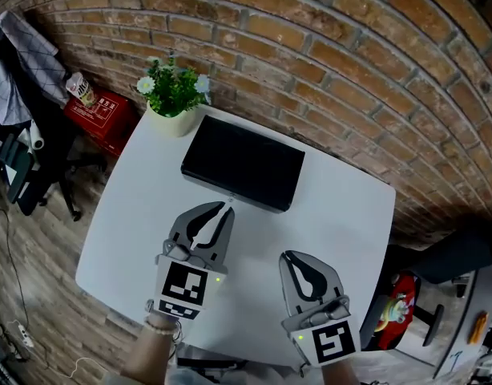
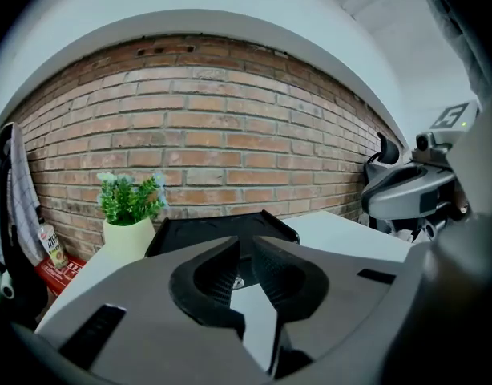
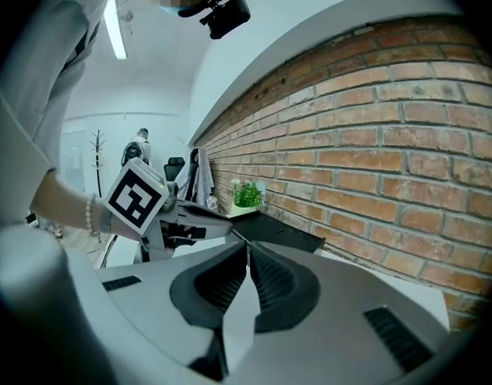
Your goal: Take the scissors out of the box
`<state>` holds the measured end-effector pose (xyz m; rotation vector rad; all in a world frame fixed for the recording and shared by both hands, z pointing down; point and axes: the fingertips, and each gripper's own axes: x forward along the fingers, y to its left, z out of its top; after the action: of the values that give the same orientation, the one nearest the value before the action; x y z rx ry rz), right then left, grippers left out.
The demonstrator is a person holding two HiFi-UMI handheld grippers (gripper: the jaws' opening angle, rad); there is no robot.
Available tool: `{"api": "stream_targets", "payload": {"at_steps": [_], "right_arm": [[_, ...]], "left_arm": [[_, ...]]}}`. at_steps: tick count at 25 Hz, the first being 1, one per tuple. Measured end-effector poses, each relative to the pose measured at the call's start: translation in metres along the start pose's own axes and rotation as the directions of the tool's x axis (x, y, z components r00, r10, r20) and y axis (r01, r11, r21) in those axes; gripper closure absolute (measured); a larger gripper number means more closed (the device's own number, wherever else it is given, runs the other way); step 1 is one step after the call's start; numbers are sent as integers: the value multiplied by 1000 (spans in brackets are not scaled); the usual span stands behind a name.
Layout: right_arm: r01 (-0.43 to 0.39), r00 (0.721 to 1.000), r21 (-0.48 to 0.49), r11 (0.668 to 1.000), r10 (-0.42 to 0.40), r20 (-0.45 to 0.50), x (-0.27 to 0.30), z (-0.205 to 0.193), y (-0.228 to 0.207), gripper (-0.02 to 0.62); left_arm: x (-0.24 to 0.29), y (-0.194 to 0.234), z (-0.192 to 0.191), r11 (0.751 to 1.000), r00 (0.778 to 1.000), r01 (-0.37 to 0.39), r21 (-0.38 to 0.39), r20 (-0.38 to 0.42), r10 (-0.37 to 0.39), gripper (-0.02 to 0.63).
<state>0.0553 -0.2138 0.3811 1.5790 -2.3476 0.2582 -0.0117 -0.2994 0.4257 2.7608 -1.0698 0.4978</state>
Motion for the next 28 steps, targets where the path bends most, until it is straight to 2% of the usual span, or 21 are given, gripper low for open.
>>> {"api": "stream_targets", "payload": {"at_steps": [4,14,28], "right_arm": [[10,1000,3,1000,-10,-10,5,-6,-3,551],[34,999,17,999,-33,-30,16,-15,-8,551],[61,997,33,998,-59,-56,18,-30,-15,551]], "left_arm": [[16,1,-17,1000,999,10,-2,-39,-10,532],[48,10,-60,1000,989,4,-19,-147,-6,522],[66,13,-77,998,982,-55,-41,-181,46,522]]}}
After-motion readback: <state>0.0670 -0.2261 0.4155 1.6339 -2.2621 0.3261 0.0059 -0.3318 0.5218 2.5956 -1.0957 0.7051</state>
